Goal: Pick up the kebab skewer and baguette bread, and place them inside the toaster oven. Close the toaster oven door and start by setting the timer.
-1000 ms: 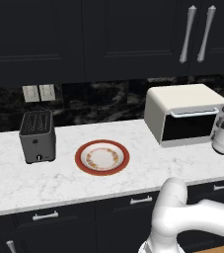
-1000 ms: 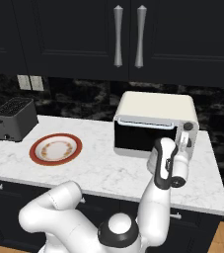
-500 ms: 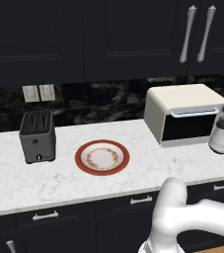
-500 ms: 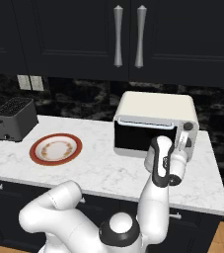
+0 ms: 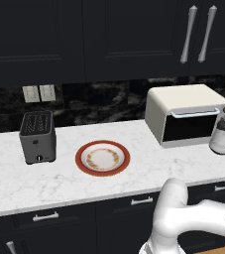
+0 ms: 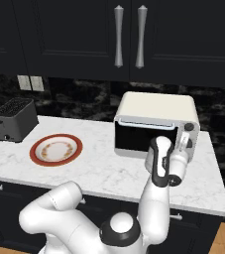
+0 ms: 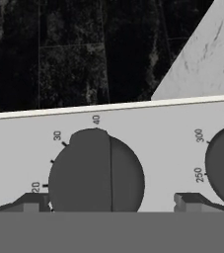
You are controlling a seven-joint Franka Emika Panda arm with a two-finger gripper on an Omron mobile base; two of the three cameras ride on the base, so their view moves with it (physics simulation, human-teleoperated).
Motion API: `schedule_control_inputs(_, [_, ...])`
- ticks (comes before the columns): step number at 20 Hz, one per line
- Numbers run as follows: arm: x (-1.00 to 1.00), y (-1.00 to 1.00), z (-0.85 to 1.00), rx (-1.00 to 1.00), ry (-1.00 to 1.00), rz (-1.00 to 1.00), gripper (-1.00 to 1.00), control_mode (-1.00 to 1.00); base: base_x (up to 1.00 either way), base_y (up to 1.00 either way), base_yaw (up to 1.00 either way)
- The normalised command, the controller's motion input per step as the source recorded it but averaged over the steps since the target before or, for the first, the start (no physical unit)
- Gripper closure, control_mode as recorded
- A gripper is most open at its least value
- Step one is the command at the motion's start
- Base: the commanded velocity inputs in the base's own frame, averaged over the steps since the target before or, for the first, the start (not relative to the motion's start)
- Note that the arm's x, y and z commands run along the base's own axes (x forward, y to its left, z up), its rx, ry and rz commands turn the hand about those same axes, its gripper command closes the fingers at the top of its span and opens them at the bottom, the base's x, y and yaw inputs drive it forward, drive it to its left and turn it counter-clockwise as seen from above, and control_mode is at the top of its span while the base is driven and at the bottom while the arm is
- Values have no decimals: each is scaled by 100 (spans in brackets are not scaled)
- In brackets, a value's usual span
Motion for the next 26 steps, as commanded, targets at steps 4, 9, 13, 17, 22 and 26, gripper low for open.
schedule_control_inputs(4, [-33, -74, 0, 11, 0, 0, -100, -100, 0, 0, 0])
schedule_control_inputs(9, [-9, -57, 0, 9, 0, 0, -100, -100, 0, 0, 0])
schedule_control_inputs(13, [-20, -55, 0, 7, 0, 0, -100, -100, 0, 0, 0])
schedule_control_inputs(17, [-35, -67, 0, 5, -2, 0, -100, -100, 0, 0, 0])
schedule_control_inputs(22, [-10, -53, 0, 4, -1, -2, -100, -100, 0, 0, 0])
schedule_control_inputs(26, [-4, 3, 0, 1, 0, 0, -100, -100, 0, 0, 0])
